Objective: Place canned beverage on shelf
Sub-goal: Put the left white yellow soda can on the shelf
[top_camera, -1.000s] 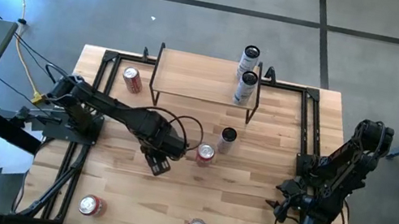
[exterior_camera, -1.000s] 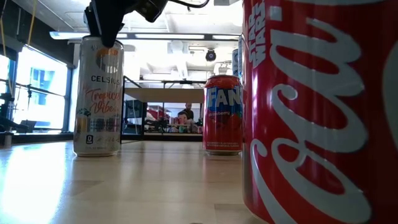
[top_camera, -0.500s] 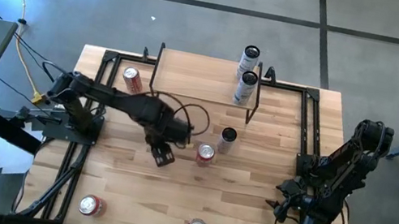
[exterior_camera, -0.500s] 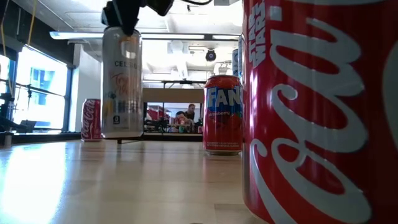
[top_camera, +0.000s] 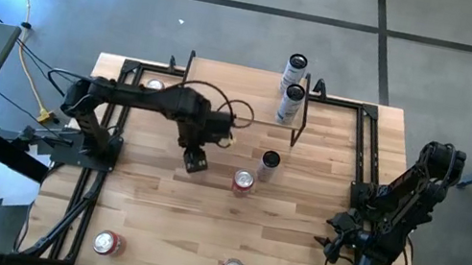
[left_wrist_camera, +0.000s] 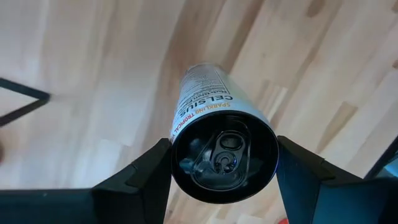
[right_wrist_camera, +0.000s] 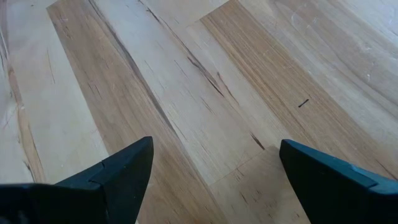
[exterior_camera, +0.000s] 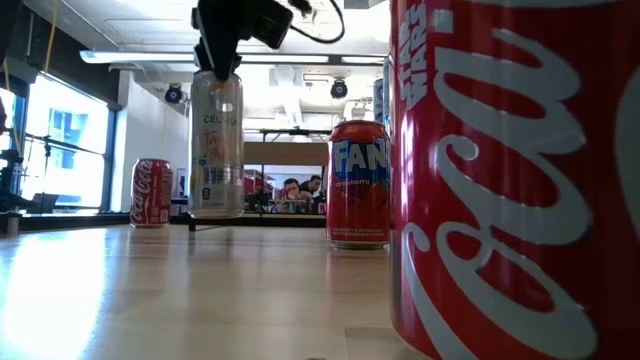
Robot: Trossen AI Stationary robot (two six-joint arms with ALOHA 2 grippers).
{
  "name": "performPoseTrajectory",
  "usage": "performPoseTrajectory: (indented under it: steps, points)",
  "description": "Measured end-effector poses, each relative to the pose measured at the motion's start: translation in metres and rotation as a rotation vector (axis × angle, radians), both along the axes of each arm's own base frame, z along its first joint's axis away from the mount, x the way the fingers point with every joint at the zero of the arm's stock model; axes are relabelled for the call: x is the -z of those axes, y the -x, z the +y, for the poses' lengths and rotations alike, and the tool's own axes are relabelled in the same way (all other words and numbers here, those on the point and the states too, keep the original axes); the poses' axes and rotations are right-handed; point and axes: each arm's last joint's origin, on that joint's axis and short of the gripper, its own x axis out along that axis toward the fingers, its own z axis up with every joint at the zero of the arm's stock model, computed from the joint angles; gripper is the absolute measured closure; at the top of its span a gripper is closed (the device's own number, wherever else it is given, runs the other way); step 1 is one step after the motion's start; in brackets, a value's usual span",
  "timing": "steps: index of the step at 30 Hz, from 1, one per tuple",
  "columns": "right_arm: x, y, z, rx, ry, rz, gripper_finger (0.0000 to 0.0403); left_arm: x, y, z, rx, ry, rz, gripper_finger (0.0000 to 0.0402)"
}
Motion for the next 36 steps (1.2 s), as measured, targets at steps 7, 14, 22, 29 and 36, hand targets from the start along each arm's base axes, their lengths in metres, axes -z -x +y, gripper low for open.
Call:
performPoseTrajectory:
  steps: [7,14,22,29,36]
  points:
    - [0.0,0.0,0.0,0.0,0.0,0.0,0.0064,0.009,0.001,0.027,0.05,-0.006,0.064,0.0198]
    - [0.0,0.0,0.0,0.0,0.0,0.0,0.0064,0.025,-0.006,0.048,0.12,-0.021,0.101,0.0198]
    - [0.0,0.0,0.0,0.0,0.0,0.0,0.0064,0.025,-0.007,0.065,0.165,-0.067,0.111,0.0198]
    - [0.0,0.0,0.0,0.0,0.0,0.0,0.0064,0.02,-0.005,0.078,0.138,-0.12,0.112,0.0198]
    - [0.0,0.0,0.0,0.0,0.0,0.0,0.0064,0.02,-0.006,0.074,0.149,-0.101,0.109,0.0194]
